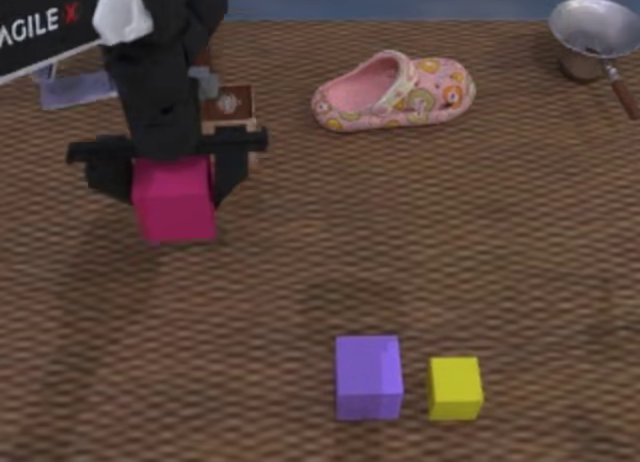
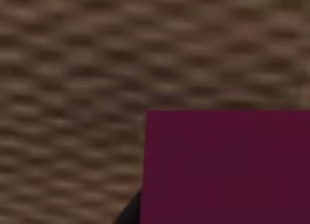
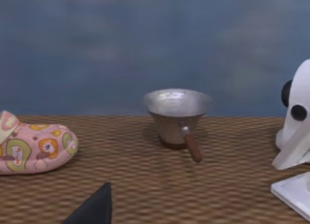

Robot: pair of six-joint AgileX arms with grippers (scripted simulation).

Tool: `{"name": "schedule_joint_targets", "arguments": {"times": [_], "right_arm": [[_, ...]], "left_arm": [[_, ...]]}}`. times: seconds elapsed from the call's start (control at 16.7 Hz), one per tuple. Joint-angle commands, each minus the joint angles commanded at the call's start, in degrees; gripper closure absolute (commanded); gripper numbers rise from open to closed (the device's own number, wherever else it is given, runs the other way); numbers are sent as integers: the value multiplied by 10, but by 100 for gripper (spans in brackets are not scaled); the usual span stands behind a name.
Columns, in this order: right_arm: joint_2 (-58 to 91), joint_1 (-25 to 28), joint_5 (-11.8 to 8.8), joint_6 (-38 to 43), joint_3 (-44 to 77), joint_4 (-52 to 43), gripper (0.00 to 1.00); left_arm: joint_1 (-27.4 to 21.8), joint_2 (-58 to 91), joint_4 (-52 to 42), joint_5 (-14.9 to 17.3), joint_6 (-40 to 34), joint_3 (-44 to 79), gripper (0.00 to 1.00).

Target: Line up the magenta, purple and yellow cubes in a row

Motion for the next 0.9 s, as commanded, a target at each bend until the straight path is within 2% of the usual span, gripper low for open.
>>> {"name": "schedule_joint_targets", "arguments": {"times": [0.3,0.42,0.9], "right_arm": [[0,0,0,0,0,0,0],[0,0,0,0,0,0,0],[0,0,0,0,0,0,0]], "left_arm": [[-4,-3,-4,0,0,2,100],[-21,-23,0,0,-14,-19,100],[-181,-211,33,-1,-147,-247,100]]}}
